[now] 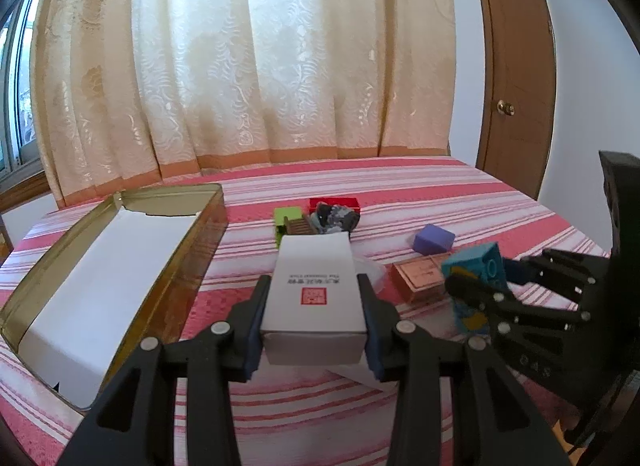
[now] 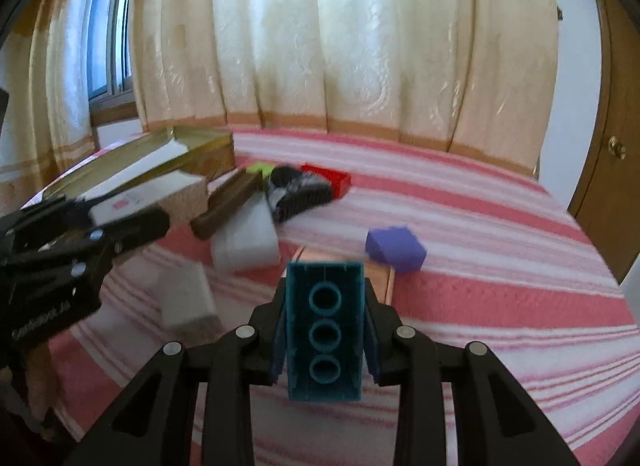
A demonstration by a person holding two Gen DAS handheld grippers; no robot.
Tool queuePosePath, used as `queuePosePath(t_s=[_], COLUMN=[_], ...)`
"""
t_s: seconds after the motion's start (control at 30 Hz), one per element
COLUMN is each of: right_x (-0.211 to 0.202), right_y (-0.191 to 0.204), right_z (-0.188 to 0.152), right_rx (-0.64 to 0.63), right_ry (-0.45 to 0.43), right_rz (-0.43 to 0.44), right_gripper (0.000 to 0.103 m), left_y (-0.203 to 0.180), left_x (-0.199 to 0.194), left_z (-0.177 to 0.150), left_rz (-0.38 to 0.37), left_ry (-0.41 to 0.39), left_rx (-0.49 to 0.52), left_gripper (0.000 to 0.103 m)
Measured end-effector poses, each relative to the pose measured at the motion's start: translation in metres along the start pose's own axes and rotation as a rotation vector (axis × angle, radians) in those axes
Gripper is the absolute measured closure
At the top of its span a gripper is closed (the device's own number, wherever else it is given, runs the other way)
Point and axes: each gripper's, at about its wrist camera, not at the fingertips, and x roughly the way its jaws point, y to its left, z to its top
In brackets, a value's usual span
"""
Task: Organize rigid objects
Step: 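Grasp the white red-logo box with the left tool while the right tool grasps the teal Lego brick, then lift and carry the white box and teal brick toward the gold tin tray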
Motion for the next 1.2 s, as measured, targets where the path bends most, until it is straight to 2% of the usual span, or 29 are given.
queuePosePath(t_s=[0.1,0.3,0.73,1.2], right_x=[0.003,-0.007,-0.014,-0.014], right_y=[0.003,0.012,0.036,0.046], right_z=[0.005,0.014,0.018,0.025], right_rx=[0.005,0.010,-0.017,-0.022], right_ry=[-0.015,-0.109,-0.162,-0.172], right_rz=[-0.010,-0.024,0.001,0.016], right_gripper=[0.069,0.069,0.069,0.069], left_y=[0.003,0.004,0.009,0.016], left_x=[-0.001,-0.002,-0.010,-0.016], left_z=[0.001,0.001,-0.001,-0.001], left_rz=[-0.002,-0.002,0.010,0.031], left_ry=[-0.003,-0.016,-0.057,-0.089], left_rx=[-0.011,-0.012,-0.023,-0.044], left_gripper=[0.063,0.063,0.063,0.063])
